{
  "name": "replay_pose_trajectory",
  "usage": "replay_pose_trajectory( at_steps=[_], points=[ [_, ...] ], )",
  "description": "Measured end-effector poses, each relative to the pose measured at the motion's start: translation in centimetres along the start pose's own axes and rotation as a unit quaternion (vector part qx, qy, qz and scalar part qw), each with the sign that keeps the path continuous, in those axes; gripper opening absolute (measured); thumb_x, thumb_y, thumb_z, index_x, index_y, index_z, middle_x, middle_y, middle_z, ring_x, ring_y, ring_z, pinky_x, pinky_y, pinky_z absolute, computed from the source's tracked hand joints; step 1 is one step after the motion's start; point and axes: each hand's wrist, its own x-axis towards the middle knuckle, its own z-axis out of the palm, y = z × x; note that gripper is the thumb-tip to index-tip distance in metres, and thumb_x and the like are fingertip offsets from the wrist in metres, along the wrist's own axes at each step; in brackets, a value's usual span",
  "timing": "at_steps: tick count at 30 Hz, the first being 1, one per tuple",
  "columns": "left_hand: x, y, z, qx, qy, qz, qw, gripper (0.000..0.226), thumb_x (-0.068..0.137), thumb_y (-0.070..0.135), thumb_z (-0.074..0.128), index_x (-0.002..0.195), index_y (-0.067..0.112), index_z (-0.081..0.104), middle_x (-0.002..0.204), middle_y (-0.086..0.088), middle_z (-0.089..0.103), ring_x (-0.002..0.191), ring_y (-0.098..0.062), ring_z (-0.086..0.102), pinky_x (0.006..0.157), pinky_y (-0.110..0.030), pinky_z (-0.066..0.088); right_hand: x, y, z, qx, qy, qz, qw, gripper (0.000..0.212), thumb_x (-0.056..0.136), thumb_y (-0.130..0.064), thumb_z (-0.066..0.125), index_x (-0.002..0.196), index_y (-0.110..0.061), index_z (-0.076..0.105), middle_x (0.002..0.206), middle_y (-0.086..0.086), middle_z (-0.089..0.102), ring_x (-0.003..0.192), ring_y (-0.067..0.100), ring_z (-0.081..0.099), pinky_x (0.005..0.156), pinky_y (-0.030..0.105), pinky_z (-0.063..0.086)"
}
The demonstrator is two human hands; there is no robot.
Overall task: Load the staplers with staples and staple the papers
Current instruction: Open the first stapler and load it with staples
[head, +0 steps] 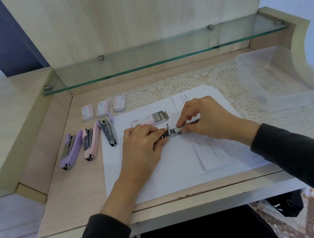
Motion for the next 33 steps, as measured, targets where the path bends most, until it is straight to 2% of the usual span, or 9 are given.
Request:
replay_pose_trajectory(
  at_steps=[7,15,19,24,33],
  points=[
    [0.0,-0.1,0.0,-0.003,-0.001,-0.001,1.000,0.029,0.079,0.032,0.052,0.084,0.013,0.074,0.075,0.000,0.067,0.077,-0.009,0.046,0.072,-0.026,0.030,0.4,0.2,-0.1,0.046,-0.005,0.026,0.999,0.012,0.068,-0.007,0.076,0.079,-0.013,0.074,0.069,-0.017,0.060,0.064,0.006,0.052,0.065,0.012,0.043],
    [0.1,0.0,0.0,-0.003,0.001,0.004,1.000,0.028,0.079,0.031,0.053,0.084,0.013,0.073,0.075,0.000,0.066,0.076,-0.011,0.046,0.070,-0.027,0.030,0.6,0.2,-0.3,0.061,-0.030,0.042,0.997,0.015,0.066,-0.006,0.077,0.078,-0.016,0.073,0.070,-0.010,0.063,0.058,0.011,0.052,0.062,0.017,0.044],
    [0.1,0.0,0.0,-0.005,0.003,0.004,1.000,0.027,0.079,0.031,0.054,0.084,0.013,0.073,0.075,0.000,0.067,0.076,-0.011,0.046,0.070,-0.028,0.031,0.4,0.2,-0.4,0.076,-0.029,0.010,0.997,0.017,0.065,-0.004,0.077,0.076,-0.016,0.074,0.071,-0.004,0.063,0.059,0.017,0.052,0.063,0.026,0.046],
    [0.0,0.0,-0.1,-0.005,0.002,0.003,1.000,0.027,0.079,0.031,0.054,0.084,0.013,0.073,0.075,0.001,0.067,0.076,-0.010,0.046,0.071,-0.027,0.030,0.3,0.7,-0.2,0.081,-0.014,-0.029,0.996,0.014,0.063,-0.005,0.080,0.073,-0.014,0.075,0.069,-0.013,0.061,0.062,0.030,0.057,0.061,0.031,0.046],
    [0.0,0.0,0.0,-0.003,0.003,0.002,1.000,0.026,0.078,0.030,0.054,0.084,0.013,0.073,0.074,0.001,0.067,0.075,-0.010,0.046,0.071,-0.027,0.031,0.3,1.3,-0.2,0.056,-0.015,-0.042,0.997,0.016,0.065,-0.011,0.080,0.080,-0.016,0.076,0.070,-0.014,0.059,0.066,0.029,0.056,0.062,0.033,0.045]
  ],
)
